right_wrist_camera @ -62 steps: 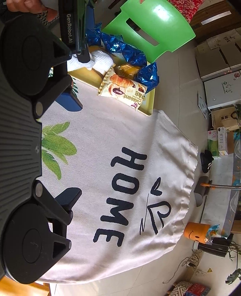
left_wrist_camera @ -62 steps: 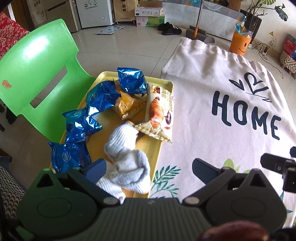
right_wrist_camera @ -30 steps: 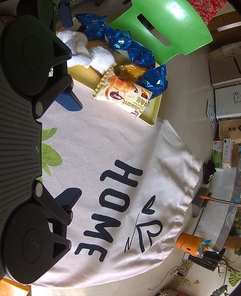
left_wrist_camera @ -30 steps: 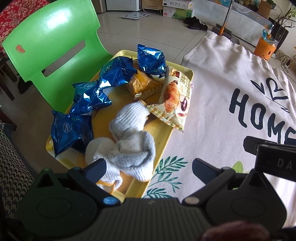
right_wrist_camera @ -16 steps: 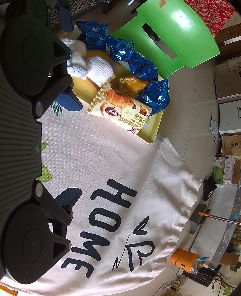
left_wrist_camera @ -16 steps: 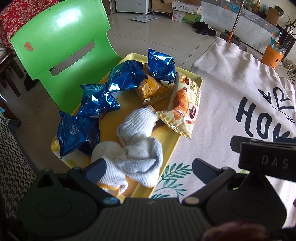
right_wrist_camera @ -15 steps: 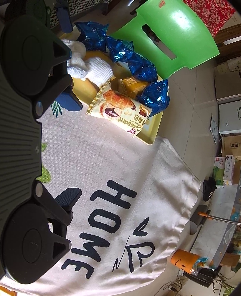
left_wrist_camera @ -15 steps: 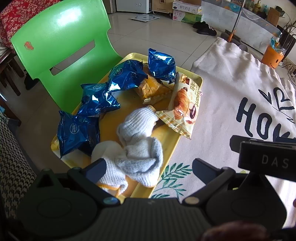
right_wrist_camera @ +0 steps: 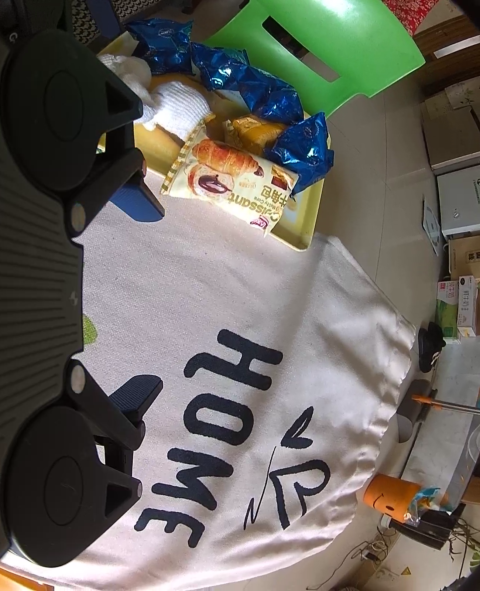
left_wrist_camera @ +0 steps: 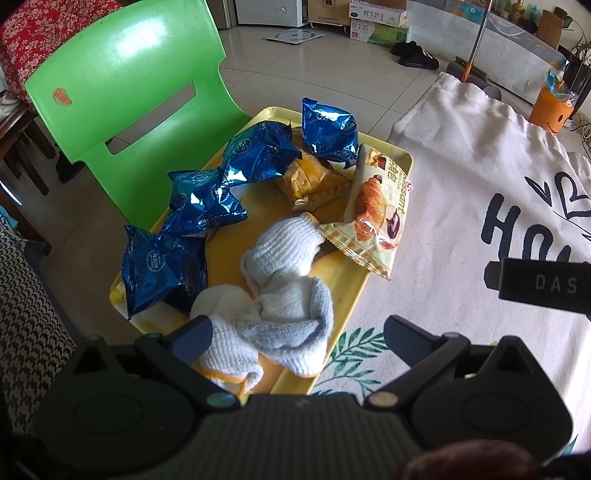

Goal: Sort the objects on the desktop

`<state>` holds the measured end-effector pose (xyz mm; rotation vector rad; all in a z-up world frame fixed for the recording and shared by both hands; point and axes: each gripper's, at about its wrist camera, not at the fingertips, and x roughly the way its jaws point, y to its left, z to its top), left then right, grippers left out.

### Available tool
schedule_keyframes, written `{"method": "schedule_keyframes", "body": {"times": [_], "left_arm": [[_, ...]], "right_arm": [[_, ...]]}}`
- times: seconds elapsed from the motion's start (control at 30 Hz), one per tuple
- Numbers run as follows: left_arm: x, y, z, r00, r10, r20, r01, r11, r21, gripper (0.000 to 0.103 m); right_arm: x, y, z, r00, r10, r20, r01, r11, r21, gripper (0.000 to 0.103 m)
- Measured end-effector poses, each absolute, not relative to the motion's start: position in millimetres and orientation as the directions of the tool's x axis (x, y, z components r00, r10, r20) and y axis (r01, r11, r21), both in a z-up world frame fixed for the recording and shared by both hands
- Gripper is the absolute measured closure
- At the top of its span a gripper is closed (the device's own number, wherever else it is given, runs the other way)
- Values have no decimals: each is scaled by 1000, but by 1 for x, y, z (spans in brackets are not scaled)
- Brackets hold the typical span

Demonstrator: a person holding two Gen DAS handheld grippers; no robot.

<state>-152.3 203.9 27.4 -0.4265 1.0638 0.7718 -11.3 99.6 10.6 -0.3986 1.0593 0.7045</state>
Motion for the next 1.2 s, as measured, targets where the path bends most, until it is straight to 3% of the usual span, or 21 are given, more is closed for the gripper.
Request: {"method": "schedule_keyframes", "body": {"times": [1.2], "left_arm": [[-152, 206, 29, 242, 399, -885, -747, 658, 92, 1]], "right_arm": [[-23, 105, 12, 260, 404, -877, -751, 655, 79, 13]]}}
